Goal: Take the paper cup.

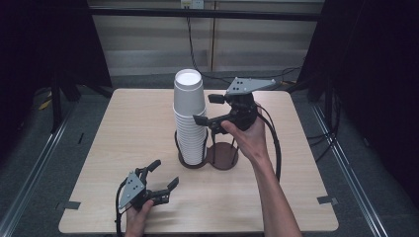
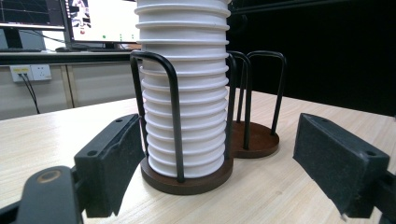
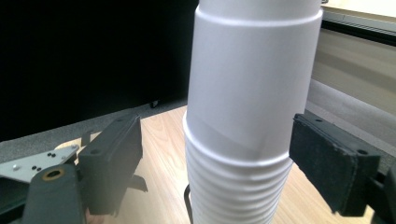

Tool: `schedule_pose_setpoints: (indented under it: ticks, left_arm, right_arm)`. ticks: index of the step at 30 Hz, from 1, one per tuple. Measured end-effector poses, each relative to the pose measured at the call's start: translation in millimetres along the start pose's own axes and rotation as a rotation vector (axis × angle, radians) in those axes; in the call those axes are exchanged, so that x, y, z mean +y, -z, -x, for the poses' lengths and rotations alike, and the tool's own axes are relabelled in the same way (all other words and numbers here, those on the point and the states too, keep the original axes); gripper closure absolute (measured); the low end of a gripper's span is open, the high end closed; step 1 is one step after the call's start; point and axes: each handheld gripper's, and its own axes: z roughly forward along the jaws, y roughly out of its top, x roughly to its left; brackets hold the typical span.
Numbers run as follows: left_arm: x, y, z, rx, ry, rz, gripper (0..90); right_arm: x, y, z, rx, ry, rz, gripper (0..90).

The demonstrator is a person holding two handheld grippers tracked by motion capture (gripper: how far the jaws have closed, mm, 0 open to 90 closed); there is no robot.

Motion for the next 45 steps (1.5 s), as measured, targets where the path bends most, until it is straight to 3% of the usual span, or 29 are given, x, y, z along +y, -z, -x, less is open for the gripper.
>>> schedule_pose_setpoints:
  ticks: [11,19,24,39,45]
  left_arm:
    - [0.0,0.1,-0.1,0.0,-0.001,-0.001,15.6]
    - [0.1,0.2,-0.3,0.002,-0.004,-0.001,15.6]
    - [0.0,0.0,0.1,-0.003,0.002,-0.001,15.6]
    - [0.3,0.0,-0.6,0.006,-0.006,-0.001,15.6]
    - [0.2,0.2,-0.8,0.005,-0.01,-0.002,15.6]
  right_arm:
    - [22.4,-13.9,13.5,-0.004,-0.001,-0.05,13.6]
    - [38.5,-28.8,14.8,-0.015,0.031,-0.104,14.3]
    - [50.1,-32.8,15.9,-0.013,0.03,-0.104,14.2]
    - [61.4,-53.0,12.5,-0.039,0.061,-0.157,14.4]
    - [61.8,-56.1,11.9,-0.061,0.06,-0.167,19.5]
